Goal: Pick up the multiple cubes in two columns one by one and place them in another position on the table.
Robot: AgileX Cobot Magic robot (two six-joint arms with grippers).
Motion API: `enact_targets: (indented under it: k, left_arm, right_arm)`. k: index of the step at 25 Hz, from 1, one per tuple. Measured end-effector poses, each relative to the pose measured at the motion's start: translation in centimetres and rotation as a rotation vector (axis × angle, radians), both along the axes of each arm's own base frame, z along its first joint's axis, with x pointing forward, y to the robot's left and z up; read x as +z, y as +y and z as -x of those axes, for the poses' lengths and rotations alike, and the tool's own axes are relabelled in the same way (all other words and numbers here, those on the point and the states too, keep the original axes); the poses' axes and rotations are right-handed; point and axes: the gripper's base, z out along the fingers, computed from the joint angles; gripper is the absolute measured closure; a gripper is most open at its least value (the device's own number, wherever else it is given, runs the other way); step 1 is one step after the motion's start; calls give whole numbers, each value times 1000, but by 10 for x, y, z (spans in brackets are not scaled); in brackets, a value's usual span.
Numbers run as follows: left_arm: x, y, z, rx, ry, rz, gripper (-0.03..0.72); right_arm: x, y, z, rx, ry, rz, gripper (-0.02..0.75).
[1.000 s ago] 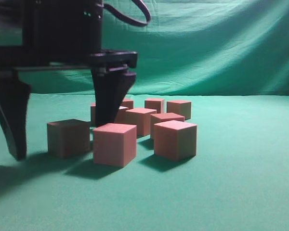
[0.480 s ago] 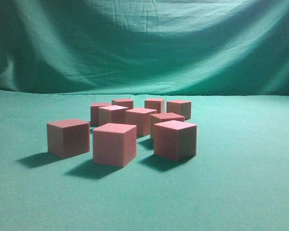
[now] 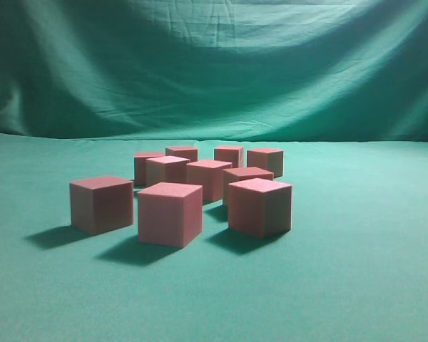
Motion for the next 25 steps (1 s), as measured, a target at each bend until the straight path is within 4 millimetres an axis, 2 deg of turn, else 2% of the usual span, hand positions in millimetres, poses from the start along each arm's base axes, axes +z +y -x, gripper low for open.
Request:
enact_targets:
  k: [5,11,16,20,25]
  left_arm:
    - [0,0,0,0,0,0,688]
    - [0,0,0,0,0,0,688]
    - [0,0,0,0,0,0,688]
    - [0,0,0,0,0,0,688]
    - [0,0,0,0,0,0,688]
  right_arm:
    - [41,-36,30,56,21,-142,738]
    - [73,-70,59,208,-48,-226,738]
    - [97,-106,81,249,-109,-303,738]
    - [96,-136,93,226,-142,-289,738]
    - [62,-167,104,190,-126,-180,738]
